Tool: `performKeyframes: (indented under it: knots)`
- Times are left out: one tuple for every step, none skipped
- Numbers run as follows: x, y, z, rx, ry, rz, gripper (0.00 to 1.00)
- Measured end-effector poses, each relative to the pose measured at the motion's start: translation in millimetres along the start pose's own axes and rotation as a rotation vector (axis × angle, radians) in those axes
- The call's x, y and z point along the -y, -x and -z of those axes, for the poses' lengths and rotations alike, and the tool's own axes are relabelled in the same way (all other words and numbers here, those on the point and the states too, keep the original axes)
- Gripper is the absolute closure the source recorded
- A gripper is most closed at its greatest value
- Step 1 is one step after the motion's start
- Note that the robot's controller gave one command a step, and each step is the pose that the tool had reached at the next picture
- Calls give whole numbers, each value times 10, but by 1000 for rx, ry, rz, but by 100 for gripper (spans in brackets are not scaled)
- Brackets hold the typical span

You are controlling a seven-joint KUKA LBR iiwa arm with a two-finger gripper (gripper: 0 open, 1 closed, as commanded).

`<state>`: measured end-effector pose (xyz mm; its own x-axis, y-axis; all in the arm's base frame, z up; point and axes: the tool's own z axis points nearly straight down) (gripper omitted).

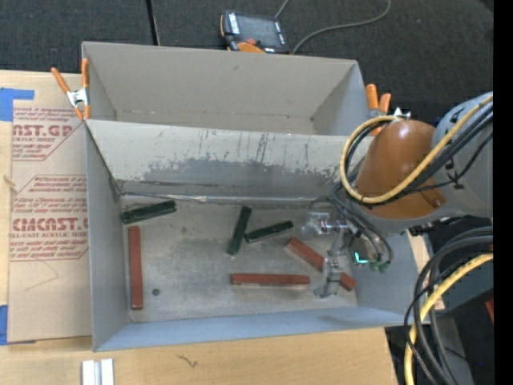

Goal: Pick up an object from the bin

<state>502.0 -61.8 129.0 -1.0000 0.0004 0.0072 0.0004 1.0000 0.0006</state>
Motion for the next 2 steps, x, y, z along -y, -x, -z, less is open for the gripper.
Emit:
performKeyframes:
  knots:
    - [-161,399,-607,10,-1,28,0]
    - [-907,148,-583,10,2,120,0]
